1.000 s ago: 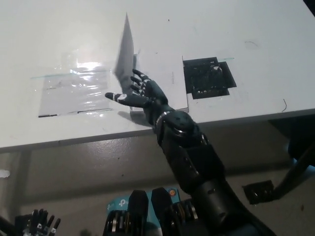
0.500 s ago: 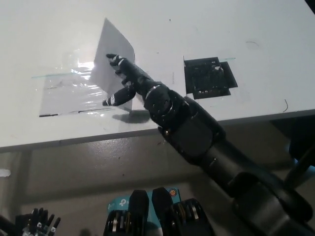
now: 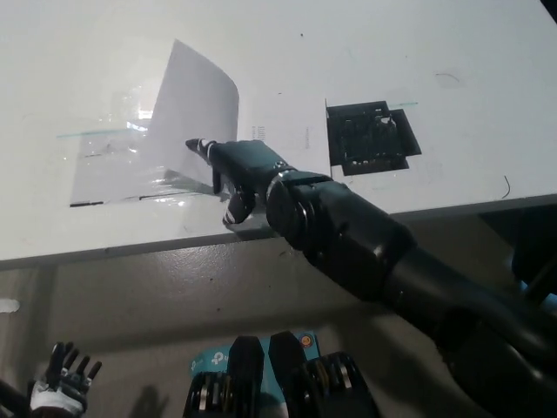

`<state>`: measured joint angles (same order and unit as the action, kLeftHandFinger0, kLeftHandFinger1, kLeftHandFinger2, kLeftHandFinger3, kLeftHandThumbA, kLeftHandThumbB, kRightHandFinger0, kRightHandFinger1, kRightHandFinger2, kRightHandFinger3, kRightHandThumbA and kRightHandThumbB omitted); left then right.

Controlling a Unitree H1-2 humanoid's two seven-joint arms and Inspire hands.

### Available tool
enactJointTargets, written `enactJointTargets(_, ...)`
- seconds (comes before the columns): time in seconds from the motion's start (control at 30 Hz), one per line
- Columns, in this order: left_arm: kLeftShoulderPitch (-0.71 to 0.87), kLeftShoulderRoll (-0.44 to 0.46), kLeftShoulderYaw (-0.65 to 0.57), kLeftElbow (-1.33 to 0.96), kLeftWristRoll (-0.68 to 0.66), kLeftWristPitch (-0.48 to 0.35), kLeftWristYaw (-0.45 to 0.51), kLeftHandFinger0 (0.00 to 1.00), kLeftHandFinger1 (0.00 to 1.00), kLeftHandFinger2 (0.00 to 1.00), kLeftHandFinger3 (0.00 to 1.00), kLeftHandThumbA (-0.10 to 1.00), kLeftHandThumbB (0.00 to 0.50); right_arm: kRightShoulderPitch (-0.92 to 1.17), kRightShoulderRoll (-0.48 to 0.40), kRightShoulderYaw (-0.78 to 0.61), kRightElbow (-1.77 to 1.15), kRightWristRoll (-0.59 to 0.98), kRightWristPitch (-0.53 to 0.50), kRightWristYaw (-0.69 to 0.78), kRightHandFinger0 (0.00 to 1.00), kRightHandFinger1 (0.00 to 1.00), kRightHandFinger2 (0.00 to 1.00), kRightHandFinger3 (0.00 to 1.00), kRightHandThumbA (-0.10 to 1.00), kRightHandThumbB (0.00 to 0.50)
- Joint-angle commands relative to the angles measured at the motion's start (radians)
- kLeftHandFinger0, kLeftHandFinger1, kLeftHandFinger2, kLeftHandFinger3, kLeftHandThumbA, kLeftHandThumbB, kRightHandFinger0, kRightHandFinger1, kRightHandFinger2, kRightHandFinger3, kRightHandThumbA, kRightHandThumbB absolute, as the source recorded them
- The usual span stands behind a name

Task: The robot uses its right hand to slide under the cover of the book kept in the middle of the desk and open it

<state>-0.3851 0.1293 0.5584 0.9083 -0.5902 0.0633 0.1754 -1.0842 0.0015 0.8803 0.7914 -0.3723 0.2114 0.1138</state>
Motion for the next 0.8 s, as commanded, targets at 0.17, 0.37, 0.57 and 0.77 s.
enactJointTargets(0.17, -0.027, 0.007, -0.005, -0.027, 0.020, 0.016, 0.029, 0.71, 0.80, 0.79, 0.84, 0.96, 0.161, 0.012, -0.001, -0.014, -0.001, -0.118, -0.104, 0.038, 0.29, 0.40, 0.60, 1.00, 1.00, 0.373)
enactJointTargets(0.37, -0.035, 0.013, 0.009, -0.008, 0.004, 0.018, 0.016, 0.72, 0.77, 0.76, 0.79, 0.93, 0.166, 0.033, 0.009, -0.044, 0.003, -0.135, -0.122, 0.042, 0.34, 0.44, 0.62, 1.00, 1.00, 0.369)
enactJointTargets(0.57, -0.022, 0.014, -0.002, -0.004, 0.020, 0.013, 0.018, 0.69, 0.77, 0.77, 0.81, 0.96, 0.178, 0.018, 0.019, -0.081, 0.026, -0.142, -0.136, 0.064, 0.47, 0.57, 0.74, 1.00, 1.00, 0.369)
enactJointTargets(0.77, -0.005, 0.006, 0.006, -0.007, 0.014, 0.014, 0.016, 0.69, 0.76, 0.76, 0.80, 0.97, 0.167, 0.002, 0.012, -0.116, -0.002, -0.150, -0.127, 0.101, 0.43, 0.50, 0.64, 1.00, 1.00, 0.350)
